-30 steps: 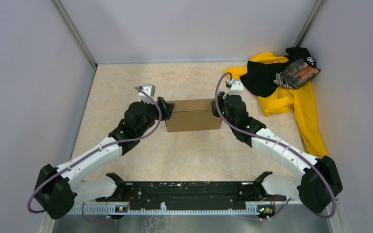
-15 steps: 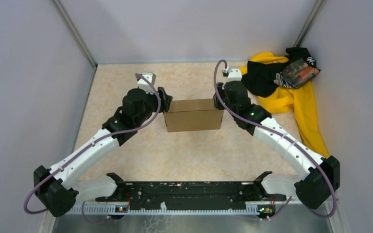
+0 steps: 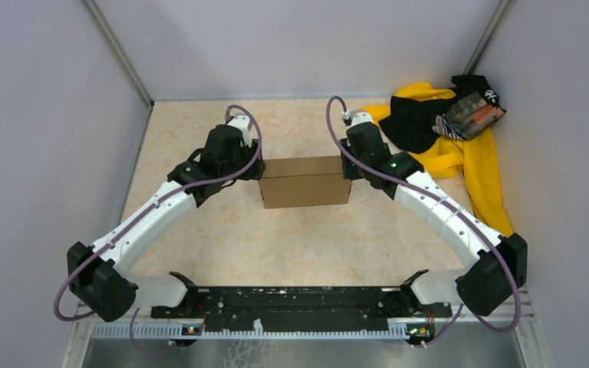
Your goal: Fold the paper box
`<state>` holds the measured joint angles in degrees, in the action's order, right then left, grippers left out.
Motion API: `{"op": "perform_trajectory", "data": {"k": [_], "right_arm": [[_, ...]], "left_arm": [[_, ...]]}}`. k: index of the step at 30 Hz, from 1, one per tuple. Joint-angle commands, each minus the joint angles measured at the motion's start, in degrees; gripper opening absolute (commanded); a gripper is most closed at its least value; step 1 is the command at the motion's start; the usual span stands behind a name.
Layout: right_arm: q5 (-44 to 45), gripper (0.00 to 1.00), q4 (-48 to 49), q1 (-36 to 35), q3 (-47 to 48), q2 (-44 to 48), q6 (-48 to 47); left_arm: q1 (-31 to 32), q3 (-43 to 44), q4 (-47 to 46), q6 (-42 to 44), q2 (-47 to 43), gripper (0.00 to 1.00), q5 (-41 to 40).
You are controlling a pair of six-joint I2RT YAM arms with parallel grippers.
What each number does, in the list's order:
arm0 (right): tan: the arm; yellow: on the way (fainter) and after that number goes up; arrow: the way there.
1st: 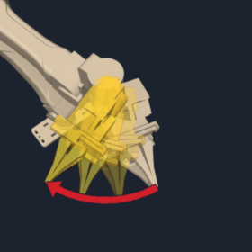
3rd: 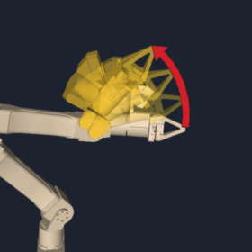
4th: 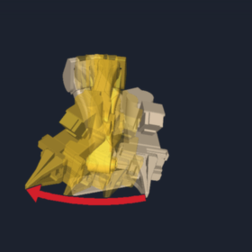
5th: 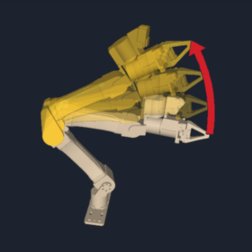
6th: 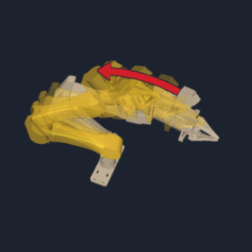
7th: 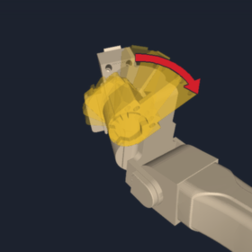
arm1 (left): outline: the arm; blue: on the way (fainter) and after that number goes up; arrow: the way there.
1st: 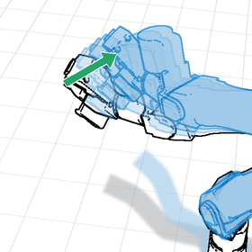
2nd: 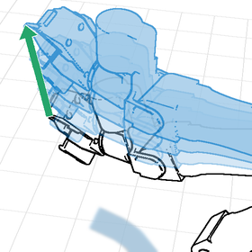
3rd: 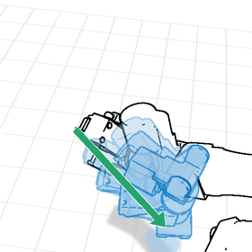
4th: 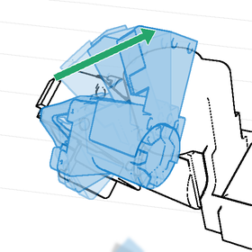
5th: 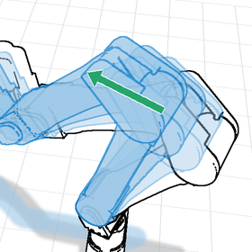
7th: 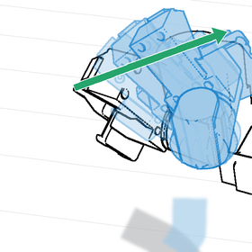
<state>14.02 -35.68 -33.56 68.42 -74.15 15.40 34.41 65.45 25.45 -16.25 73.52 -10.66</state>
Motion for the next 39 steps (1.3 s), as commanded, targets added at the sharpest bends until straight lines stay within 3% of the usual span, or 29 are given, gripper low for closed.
{"op": "perform_trajectory", "data": {"k": [1,16,23,35,39], "right_arm": [[-0.90,0.29,-1.98,0.47,2.92,0.42,-0.07],[-2.71,0.29,0.62,0.44,-5.91,-0.34,2.00],[-3.70,0.29,1.19,0.47,-8.50,1.17,2.35],[-7.12,0.28,-2.18,-0.49,-19.06,10.77,6.06],[-6.53,0.28,-5.17,-5.48,-19.91,13.00,10.03]], "left_arm": [[-0.40,1.28,3.09,-0.14,-0.33,0.57,3.17],[-0.80,-8.99,-0.75,-2.33,1.60,0.54,6.72],[-1.12,-9.50,-0.68,-2.60,1.23,0.53,7.69],[-1.10,-18.48,1.06,-7.61,-5.59,0.51,13.49],[-1.01,-22.64,1.87,-10.02,-8.94,0.50,15.88]]}}
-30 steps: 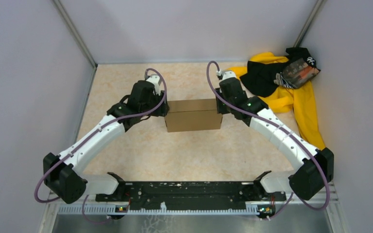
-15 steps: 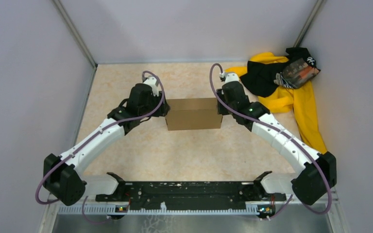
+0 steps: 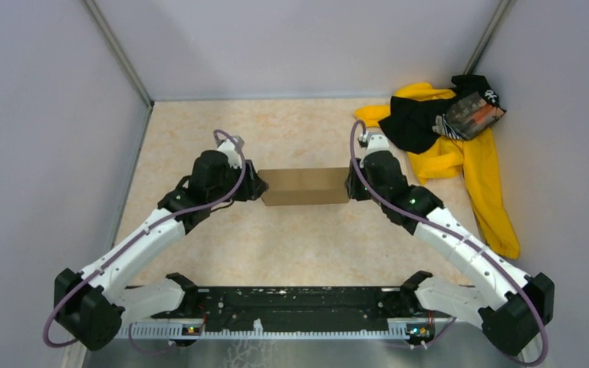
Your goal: Fold the paper box
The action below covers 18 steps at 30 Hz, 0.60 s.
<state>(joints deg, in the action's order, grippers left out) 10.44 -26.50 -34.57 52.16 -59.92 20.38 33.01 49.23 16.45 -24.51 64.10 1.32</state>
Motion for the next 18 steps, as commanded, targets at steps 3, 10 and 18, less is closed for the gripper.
{"op": "perform_trajectory", "data": {"k": [3,10,18], "right_arm": [[-3.27,0.28,-16.86,-7.56,-2.02,-0.31,8.02],[-2.40,0.29,-22.94,-9.11,3.05,4.67,10.02],[0.92,0.44,-18.55,-7.48,7.93,-1.61,5.13]], "left_arm": [[0.44,-7.48,13.07,-3.07,-3.10,0.51,4.86],[1.36,-3.28,20.15,-6.24,-10.77,0.58,6.33],[1.24,1.83,18.03,-2.39,-7.77,0.93,0.78]]}}
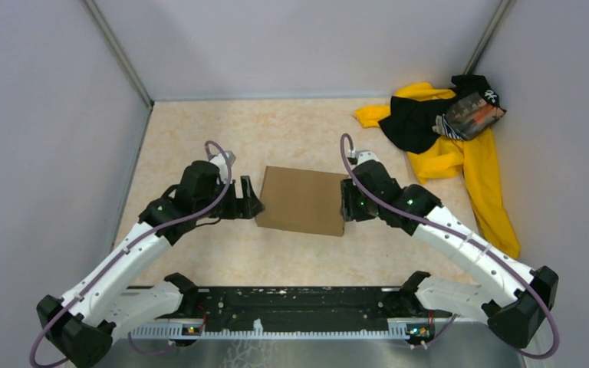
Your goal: Fold the paper box
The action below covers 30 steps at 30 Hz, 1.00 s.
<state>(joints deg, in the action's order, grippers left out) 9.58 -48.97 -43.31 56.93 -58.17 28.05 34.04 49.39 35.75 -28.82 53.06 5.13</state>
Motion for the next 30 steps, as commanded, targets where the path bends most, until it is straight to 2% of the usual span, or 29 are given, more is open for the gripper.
{"op": "perform_trajectory", "data": {"k": [1,4,7,9,11,16,21,26,28,30], "right_arm": [[0.95,0.46,5.43,2.57,3.04,-4.06,-2.99],[-2.06,0.51,10.49,8.74,1.63,-4.50,-3.99],[-0.48,0.59,13.68,13.81,-0.17,-4.01,-4.90],[0.53,0.65,15.76,16.74,-1.46,-3.84,-5.38],[0.32,0.67,17.78,18.43,-2.85,-4.10,-5.86],[0.44,0.67,21.49,19.97,-5.56,-8.05,-5.64],[0.97,0.60,25.95,21.27,-9.46,-11.12,-4.73],[2.45,0.54,28.96,22.26,-11.75,-13.81,-5.14],[2.14,0.50,30.07,22.45,-12.01,-16.08,-5.45],[-0.10,0.43,31.18,22.54,-11.78,-18.69,-5.47]], "left_arm": [[0.08,1.67,-2.40,2.53,4.81,0.98,-3.42],[-1.59,2.38,-4.70,3.01,8.24,0.99,-4.58],[-4.75,1.82,-8.34,3.37,9.73,0.99,-4.60],[-8.10,1.27,-10.77,3.42,10.71,0.99,-2.91],[-11.00,0.65,-13.52,3.54,12.25,0.99,-1.01],[-12.73,1.28,-16.42,3.83,18.00,0.99,-1.34],[-12.82,-0.38,-19.53,2.70,22.99,0.98,-2.49],[-12.79,-2.87,-21.88,2.59,24.45,0.85,-4.54],[-12.83,-3.54,-22.68,3.05,25.25,0.72,-6.51],[-12.77,-3.51,-22.95,3.39,26.87,0.50,-7.03]]}}
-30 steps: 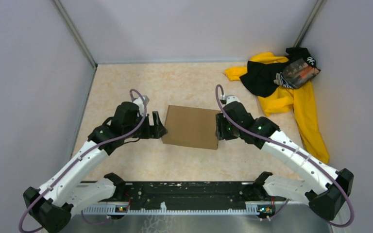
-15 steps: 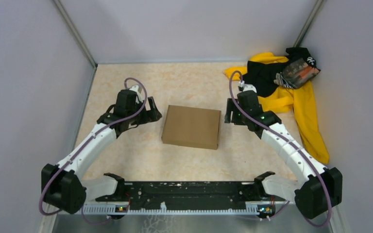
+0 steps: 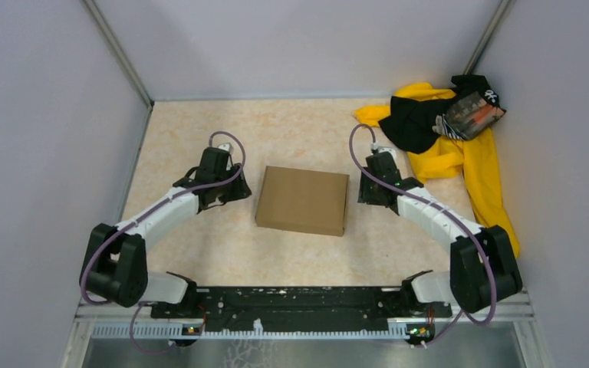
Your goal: Fold the paper box
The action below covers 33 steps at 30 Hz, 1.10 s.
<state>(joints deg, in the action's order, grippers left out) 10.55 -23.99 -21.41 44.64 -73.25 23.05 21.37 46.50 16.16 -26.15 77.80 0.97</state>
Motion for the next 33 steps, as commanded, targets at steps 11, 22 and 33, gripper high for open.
{"op": "perform_trajectory", "data": {"k": [11,22,33], "right_arm": [[-9.86,0.53,6.55,0.67,-2.36,7.42,-0.06],[-24.97,0.63,12.45,0.74,-7.31,5.35,1.32],[-28.91,0.66,22.46,1.77,-9.22,0.35,4.34]], "left_arm": [[0.30,-1.60,-1.76,1.06,-6.54,0.75,3.68],[0.45,-3.51,-6.58,1.21,-1.65,0.91,14.98],[0.64,-1.67,-9.90,3.16,5.09,0.89,11.54]]}}
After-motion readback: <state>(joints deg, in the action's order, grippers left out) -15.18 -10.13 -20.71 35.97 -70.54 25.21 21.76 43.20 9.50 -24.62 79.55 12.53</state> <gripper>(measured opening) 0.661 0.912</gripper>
